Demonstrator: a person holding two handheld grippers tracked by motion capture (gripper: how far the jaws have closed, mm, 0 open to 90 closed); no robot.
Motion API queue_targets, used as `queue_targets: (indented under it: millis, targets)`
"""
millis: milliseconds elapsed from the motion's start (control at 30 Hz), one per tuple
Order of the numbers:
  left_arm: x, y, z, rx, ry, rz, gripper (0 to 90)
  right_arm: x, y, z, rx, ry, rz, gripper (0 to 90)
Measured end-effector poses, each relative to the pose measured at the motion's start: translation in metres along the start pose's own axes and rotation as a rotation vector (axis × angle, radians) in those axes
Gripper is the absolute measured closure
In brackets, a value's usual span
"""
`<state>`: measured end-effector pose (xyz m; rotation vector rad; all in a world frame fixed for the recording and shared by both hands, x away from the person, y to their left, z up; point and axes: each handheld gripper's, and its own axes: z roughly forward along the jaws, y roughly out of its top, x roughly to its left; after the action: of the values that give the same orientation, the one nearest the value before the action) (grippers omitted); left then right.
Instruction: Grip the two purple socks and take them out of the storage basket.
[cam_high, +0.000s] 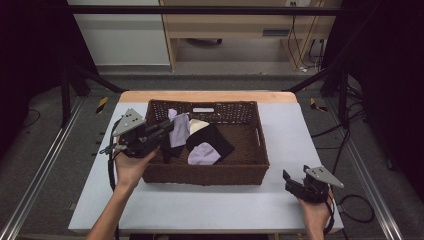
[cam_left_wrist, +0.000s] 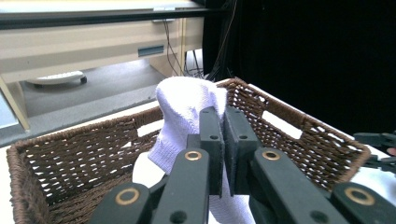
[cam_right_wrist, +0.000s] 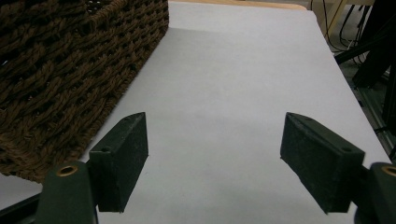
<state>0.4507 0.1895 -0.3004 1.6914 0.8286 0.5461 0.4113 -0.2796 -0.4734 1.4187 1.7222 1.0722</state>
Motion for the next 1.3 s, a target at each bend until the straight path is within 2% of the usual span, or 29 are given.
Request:
queue_targets:
  millis: [367, 600, 1000, 1300]
  targets:
    - [-0.018, -0.007, -0.032, -0.014, -0.041, 0.058, 85.6, 0.001, 0.0, 0.0, 0.001, 0.002, -0.004, 23.6]
    - [-0.025, -0.016, -0.049, -0.035, -0.07, 0.064, 85.6, 0.002, -0.001, 0.0, 0.003, 0.003, -0.009, 24.3]
    - [-0.039, -0.043, -0.071, -0.002, -0.109, 0.083, 85.6, 0.003, -0.002, -0.001, 0.005, 0.005, -0.013, 24.4]
    - [-0.047, -0.072, -0.076, 0.07, -0.125, 0.098, 85.6, 0.005, -0.003, -0.001, 0.006, 0.004, -0.012, 24.4]
